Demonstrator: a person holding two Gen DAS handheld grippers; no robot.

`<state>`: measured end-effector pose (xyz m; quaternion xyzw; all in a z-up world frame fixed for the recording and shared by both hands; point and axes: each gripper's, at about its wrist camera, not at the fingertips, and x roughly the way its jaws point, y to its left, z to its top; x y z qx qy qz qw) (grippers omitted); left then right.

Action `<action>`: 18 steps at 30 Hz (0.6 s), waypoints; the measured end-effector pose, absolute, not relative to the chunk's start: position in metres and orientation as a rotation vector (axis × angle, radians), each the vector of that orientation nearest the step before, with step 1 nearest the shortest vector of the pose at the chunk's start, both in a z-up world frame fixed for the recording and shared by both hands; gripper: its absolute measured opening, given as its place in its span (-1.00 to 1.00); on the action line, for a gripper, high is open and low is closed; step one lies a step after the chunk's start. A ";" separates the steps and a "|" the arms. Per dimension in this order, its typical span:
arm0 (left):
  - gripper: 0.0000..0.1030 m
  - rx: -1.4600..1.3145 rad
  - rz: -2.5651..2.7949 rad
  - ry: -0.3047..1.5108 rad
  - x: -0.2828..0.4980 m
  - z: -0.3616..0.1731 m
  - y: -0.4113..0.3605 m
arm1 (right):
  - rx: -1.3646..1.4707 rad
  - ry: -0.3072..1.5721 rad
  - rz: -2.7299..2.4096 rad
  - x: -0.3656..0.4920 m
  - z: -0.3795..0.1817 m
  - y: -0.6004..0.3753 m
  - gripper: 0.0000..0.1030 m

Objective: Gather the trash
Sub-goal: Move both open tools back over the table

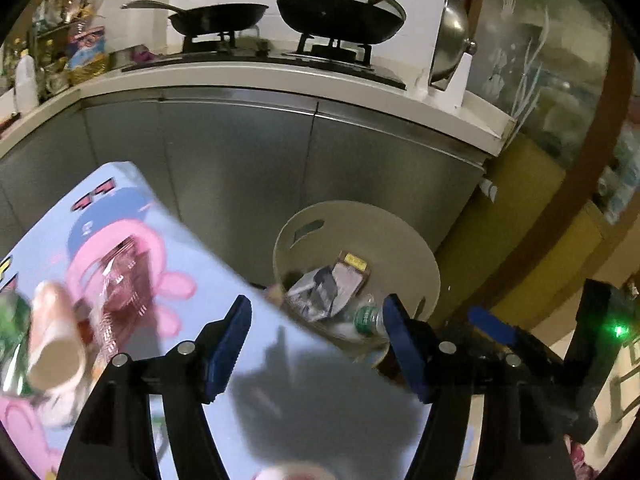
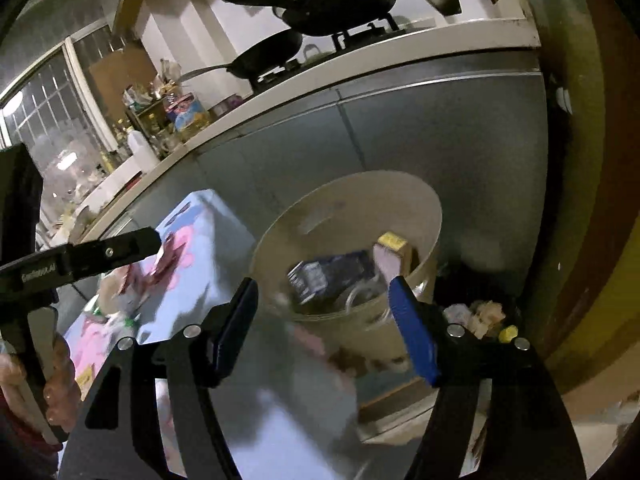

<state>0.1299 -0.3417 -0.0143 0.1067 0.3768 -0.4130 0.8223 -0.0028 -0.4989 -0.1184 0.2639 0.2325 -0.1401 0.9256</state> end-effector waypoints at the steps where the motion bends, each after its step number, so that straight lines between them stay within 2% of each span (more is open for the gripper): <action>1: 0.32 0.236 -0.871 0.800 0.126 -0.014 -0.338 | 0.552 0.480 -0.278 -0.006 -0.119 -0.494 0.31; 7: 0.32 0.321 -0.804 0.768 0.094 -0.015 -0.304 | 0.589 0.501 -0.237 -0.019 -0.119 -0.467 0.31; 18: 0.32 0.263 -0.734 0.684 0.063 0.012 -0.228 | 0.602 0.475 -0.162 -0.042 -0.087 -0.400 0.32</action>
